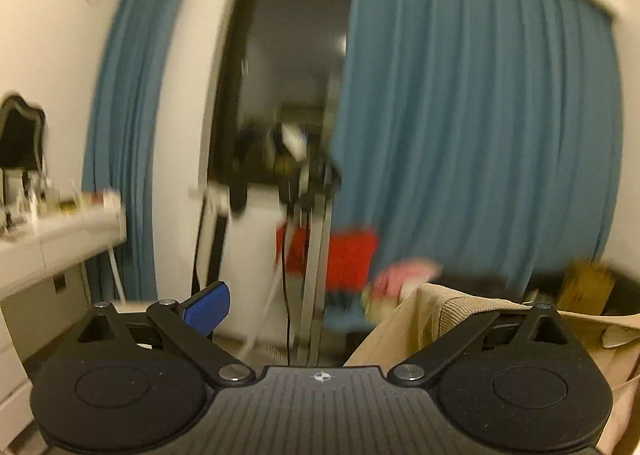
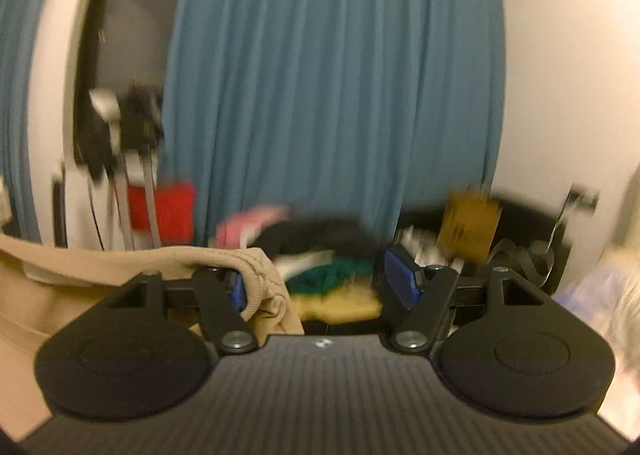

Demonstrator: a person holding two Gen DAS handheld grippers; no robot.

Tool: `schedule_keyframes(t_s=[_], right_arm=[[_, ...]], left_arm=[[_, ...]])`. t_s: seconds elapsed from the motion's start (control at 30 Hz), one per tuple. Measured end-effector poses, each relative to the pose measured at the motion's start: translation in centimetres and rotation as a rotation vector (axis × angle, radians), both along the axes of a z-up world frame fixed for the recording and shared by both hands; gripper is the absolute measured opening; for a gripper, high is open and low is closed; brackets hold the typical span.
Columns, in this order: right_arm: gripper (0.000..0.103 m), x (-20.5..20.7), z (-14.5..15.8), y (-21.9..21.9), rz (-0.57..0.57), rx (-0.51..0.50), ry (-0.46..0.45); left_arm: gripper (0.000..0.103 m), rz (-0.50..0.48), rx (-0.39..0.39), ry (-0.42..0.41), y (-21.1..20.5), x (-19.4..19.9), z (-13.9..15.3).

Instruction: Fold clothes

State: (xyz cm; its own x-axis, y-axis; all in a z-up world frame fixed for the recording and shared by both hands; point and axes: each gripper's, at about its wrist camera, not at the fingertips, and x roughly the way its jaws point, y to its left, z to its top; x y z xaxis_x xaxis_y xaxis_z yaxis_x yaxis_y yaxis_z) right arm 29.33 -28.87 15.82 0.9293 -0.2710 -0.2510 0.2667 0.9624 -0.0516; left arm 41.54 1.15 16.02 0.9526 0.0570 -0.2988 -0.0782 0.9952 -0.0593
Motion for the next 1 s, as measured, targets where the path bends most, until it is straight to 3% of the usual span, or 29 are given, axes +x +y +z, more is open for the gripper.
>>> schedule_keyframes(t_s=[0.17,0.27,0.33,0.37,0.5,0.67,0.87,1.0], right_arm=[[0.069,9.7,-13.5,-1.6,0.064,0.038,0.258],[0.069,14.2,-19.9,-2.0,0.141,0.045,0.44],[0.069,16.4,-22.3,-1.5,0.214,0.012,0.571],[0.069,17.0,-22.0,-0.9,0.254,0.017,0.603],[0.069,18.9,-20.3,1.3,0.408,0.062,0.698],[0.075,15.3,-16.5,2.7,0.424,0.151,0.612],[0.075,5.6,-13.1,2.6,0.349,0.232,0.449],[0.075,-3.5,-11.3,3.0,0.324,0.294,0.343]], left_arm=[[0.1,-0.019,0.061,0.284,-1.3,12.2,-14.9],[0.098,-0.056,0.19,0.447,-2.1,17.0,-20.8],[0.098,-0.098,0.216,0.554,-2.0,19.3,-23.0],[0.098,-0.124,0.206,0.606,-1.9,19.9,-23.7],[0.101,-0.239,0.1,0.695,-1.2,20.4,-22.8],[0.103,-0.294,0.062,0.608,-1.8,13.8,-19.1],[0.103,-0.261,-0.077,0.451,-0.3,0.5,-14.8],[0.103,-0.231,-0.128,0.346,1.6,-9.7,-12.3]])
